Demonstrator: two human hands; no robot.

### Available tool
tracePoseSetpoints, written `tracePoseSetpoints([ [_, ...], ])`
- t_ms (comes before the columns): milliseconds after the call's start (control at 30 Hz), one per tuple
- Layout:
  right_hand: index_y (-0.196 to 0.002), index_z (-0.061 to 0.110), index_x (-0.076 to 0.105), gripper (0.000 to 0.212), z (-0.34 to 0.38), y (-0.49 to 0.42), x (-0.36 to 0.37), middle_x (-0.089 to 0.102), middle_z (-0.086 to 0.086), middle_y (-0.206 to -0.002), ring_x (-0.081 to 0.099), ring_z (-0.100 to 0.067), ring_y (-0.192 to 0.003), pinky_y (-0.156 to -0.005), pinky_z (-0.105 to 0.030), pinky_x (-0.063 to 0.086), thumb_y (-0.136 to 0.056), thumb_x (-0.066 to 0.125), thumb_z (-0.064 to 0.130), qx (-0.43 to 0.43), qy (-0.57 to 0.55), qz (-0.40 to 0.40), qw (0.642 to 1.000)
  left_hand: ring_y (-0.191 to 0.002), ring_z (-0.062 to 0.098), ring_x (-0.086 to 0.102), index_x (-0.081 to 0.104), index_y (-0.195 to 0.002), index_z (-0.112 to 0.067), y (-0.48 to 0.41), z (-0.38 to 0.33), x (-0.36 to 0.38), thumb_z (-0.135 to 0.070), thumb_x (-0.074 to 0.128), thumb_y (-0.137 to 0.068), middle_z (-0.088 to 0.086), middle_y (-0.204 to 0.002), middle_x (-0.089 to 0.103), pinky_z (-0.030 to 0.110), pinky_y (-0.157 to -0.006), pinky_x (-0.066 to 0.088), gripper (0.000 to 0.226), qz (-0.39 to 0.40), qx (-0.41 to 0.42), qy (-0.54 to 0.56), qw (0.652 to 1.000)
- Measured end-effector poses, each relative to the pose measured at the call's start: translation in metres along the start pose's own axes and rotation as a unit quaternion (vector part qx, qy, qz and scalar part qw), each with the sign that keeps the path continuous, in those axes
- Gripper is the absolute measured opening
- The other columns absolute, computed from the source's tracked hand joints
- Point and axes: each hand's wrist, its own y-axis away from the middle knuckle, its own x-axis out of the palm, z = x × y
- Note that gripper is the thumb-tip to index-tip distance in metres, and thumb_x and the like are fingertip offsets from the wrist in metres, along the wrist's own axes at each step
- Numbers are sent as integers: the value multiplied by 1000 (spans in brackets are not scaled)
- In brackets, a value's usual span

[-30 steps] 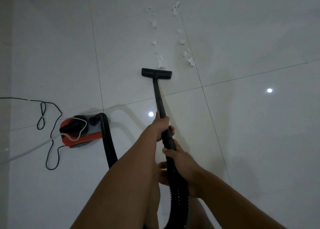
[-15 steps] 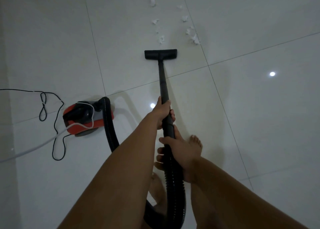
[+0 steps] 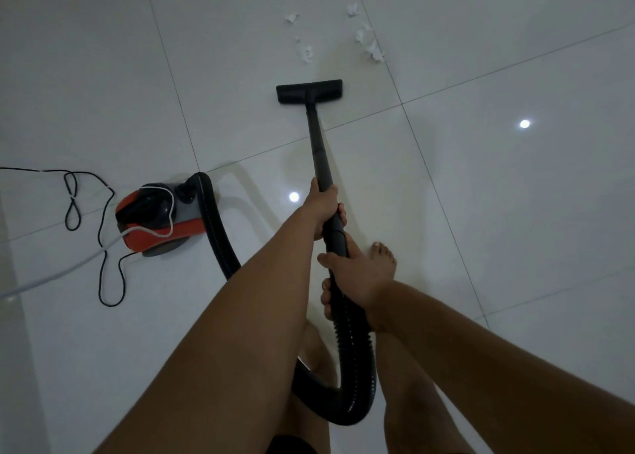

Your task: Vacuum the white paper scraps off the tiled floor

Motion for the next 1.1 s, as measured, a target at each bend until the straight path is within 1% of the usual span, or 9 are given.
tracePoseSetpoints([
  [133,-134,49,44,48,-1,0,-2,51,-8,-59,54,-18,-42,-47,-30,52,-102,50,14,4,9,-3,1000,-40,9,48,28,-152,-47,0,1,3,-28,45,-107,1,-53,51,23,-44,48,51,-7,-3,-10,1000],
  [267,-131,47,46,44,2,0,-4,51,-8,-60,54,-18,-42,-47,-30,52,-101,51,15,12,7,-4,1000,-38,9,48,27,-152,-50,3,-2,5,-29,44,-107,2,-57,51,21,-45,48,52,-13,-6,-12,1000],
  [367,-129,46,48,35,3,0,-6,52,-6,-56,54,-18,-42,-47,-30,52,-103,54,23,13,5,-8,1000,-40,9,48,30,-148,-48,5,-4,9,-30,43,-108,3,-61,50,22,-44,47,46,-12,-7,-18,1000],
  [467,-132,45,47,32,1,-3,-6,53,-7,-61,55,-18,-44,-48,-29,53,-104,54,31,5,20,-24,1000,-46,11,48,32,-144,-45,5,-3,11,-31,42,-108,5,-67,50,23,-44,48,41,-16,-6,-41,999],
  [600,-136,44,45,33,-3,-7,-4,53,-10,-71,55,-17,-48,-47,-27,53,-105,50,36,-13,42,-39,998,-51,13,49,14,-155,-52,3,-3,10,-33,42,-108,6,-68,51,24,-46,50,58,-23,-5,-61,998],
  [667,-135,46,46,31,-2,-7,-4,54,-10,-70,55,-17,-47,-47,-28,53,-105,49,37,-8,35,-41,999,-51,13,50,5,-158,-53,2,-3,10,-33,42,-108,6,-67,52,24,-46,50,65,-23,-6,-64,998],
  [800,-132,46,47,30,1,-8,-3,54,-9,-63,55,-18,-45,-47,-29,52,-105,50,36,-4,24,-45,999,-50,13,51,1,-158,-53,3,-7,9,-33,39,-109,5,-64,52,26,-47,51,65,-19,-1,-77,997],
  [933,-135,49,45,33,0,-7,0,54,-9,-65,56,-18,-45,-47,-28,52,-106,49,35,-17,27,-48,998,-51,14,53,1,-158,-53,3,-7,8,-35,38,-109,4,-60,54,29,-53,53,65,-14,1,-82,997],
  [1100,-147,63,29,55,-4,-6,6,58,-13,-77,58,-19,-52,-47,-27,53,-107,50,32,-53,48,-69,995,-55,15,54,-2,-158,-53,2,-6,3,-36,37,-109,5,-62,55,35,-67,56,65,-11,7,-95,995],
])
